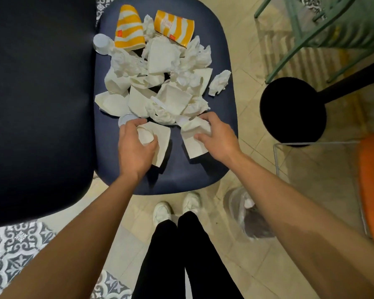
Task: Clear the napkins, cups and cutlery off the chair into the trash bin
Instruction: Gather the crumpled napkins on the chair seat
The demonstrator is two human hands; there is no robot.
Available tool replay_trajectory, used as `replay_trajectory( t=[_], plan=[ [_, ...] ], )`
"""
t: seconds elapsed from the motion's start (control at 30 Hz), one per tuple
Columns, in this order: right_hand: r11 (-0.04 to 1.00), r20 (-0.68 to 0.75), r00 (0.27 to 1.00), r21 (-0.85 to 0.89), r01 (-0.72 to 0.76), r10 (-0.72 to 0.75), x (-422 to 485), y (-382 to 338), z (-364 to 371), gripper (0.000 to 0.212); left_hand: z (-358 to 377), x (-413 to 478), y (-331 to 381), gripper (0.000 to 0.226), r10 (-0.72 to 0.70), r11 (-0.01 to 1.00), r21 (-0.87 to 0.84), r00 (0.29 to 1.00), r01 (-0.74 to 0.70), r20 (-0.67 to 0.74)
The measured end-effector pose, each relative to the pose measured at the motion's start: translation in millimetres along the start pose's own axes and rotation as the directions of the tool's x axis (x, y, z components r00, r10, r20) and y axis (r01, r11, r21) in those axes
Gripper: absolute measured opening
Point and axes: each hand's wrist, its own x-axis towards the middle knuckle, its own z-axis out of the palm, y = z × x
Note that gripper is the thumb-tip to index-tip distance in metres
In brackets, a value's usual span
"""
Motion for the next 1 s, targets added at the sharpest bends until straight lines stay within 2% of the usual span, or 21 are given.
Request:
replay_trajectory(
  t=[0.27, 0.53, 0.8, 1.0],
  plan=[
    [0.997, -0.081, 0.993, 0.008, -0.08, 0.081, -39.1, 46.9, -31.5, 0.037, 40.6, -29.3, 29.0, 0.045, 0.086, 0.996, 0.019, 0.99, -0.089, 0.113],
    [0.981, -0.121, 0.974, 0.027, -0.191, 0.193, -93.3, 128.0, -72.2, 0.039, 96.7, -92.9, 67.4, 0.046, 0.139, 0.989, -0.079, 0.973, -0.127, 0.182],
    [0.963, -0.08, 0.96, 0.012, -0.27, 0.27, -142.4, 223.7, -89.0, 0.039, 172.8, -169.3, 75.8, 0.047, 0.154, 0.985, -0.119, 0.955, -0.127, 0.255],
    [0.947, -0.044, 0.947, 0.007, -0.32, 0.32, -157.9, 284.1, -75.1, 0.04, 235.2, -208.1, 53.5, 0.051, 0.105, 0.991, -0.116, 0.92, -0.065, 0.377]
  ],
)
